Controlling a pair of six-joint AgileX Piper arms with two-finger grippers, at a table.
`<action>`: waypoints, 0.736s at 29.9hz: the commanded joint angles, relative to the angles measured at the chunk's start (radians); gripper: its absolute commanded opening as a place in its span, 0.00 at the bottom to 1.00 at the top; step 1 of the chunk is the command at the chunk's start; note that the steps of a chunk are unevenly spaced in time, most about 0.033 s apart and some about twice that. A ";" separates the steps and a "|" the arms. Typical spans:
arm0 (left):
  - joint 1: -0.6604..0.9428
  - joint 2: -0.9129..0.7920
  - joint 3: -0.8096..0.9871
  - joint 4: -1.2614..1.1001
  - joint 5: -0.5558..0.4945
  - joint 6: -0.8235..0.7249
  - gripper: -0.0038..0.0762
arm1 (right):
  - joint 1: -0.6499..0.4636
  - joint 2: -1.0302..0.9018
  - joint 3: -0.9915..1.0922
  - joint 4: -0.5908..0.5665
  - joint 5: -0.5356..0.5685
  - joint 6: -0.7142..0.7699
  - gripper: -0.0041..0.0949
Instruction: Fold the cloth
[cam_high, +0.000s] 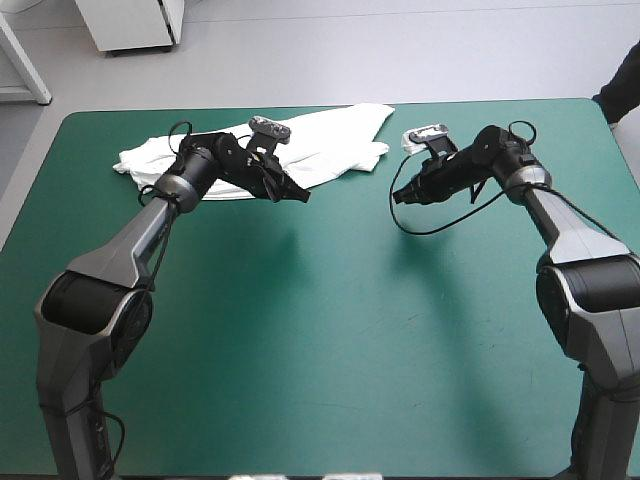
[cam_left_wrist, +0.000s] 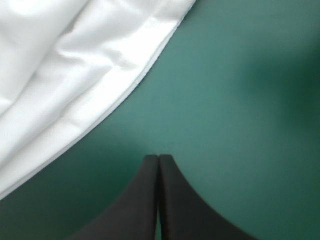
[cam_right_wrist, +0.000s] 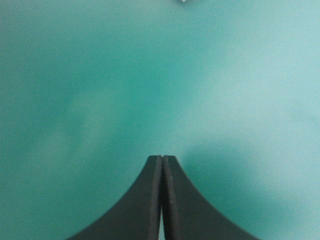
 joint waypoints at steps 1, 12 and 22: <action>-0.002 -0.147 -0.035 0.060 0.050 -0.061 0.04 | -0.003 -0.146 -0.041 0.031 0.027 -0.003 0.02; 0.000 -0.338 -0.011 0.342 0.197 -0.195 0.11 | -0.003 -0.337 -0.038 0.023 0.118 0.024 0.20; 0.027 -0.627 0.271 0.672 0.192 -0.383 0.51 | -0.003 -0.548 0.100 -0.027 0.118 0.049 0.45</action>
